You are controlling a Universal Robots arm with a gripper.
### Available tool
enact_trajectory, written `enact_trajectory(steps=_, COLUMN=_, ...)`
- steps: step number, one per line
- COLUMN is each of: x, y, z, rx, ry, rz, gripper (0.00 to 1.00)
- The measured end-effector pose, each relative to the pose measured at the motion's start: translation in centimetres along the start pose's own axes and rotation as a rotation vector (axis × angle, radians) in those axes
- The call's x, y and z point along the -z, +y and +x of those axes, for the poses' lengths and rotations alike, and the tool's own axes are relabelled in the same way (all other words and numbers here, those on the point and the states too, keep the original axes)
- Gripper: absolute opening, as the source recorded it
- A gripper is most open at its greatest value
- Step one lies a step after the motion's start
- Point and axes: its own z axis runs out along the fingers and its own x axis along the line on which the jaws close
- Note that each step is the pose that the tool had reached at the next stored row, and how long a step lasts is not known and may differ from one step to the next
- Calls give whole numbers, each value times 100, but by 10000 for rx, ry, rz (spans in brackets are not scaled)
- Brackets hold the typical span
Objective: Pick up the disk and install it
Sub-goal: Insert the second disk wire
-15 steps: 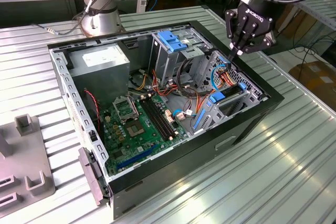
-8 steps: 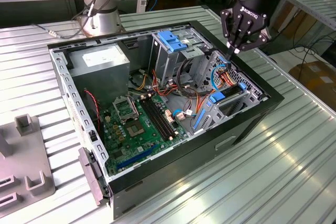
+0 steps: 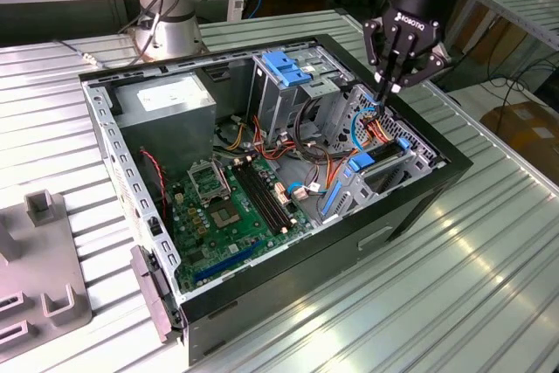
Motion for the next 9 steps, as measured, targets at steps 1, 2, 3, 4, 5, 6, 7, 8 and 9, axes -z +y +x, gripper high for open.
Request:
enact_trajectory(steps=1, x=-6, y=0, z=-4, rx=0, ry=2, rz=0, gripper=23)
enact_trajectory(steps=2, x=-18, y=-1, z=-9, rx=0, ry=7, rz=0, gripper=23)
enact_trajectory(steps=3, x=-30, y=-1, z=-15, rx=0, ry=7, rz=0, gripper=30)
enact_trajectory(steps=4, x=-43, y=-2, z=-21, rx=0, ry=10, rz=-1, gripper=30)
enact_trajectory(steps=5, x=-57, y=-3, z=-27, rx=0, ry=10, rz=-1, gripper=30)
enact_trajectory(steps=6, x=-77, y=-3, z=-35, rx=0, ry=11, rz=-1, gripper=30)
enact_trajectory(steps=7, x=-89, y=-4, z=-40, rx=-1, ry=13, rz=-1, gripper=30)
enact_trajectory(steps=8, x=-101, y=-4, z=-43, rx=0, ry=18, rz=-1, gripper=30)
enact_trajectory(steps=9, x=-114, y=-5, z=-48, rx=-1, ry=29, rz=-2, gripper=22)
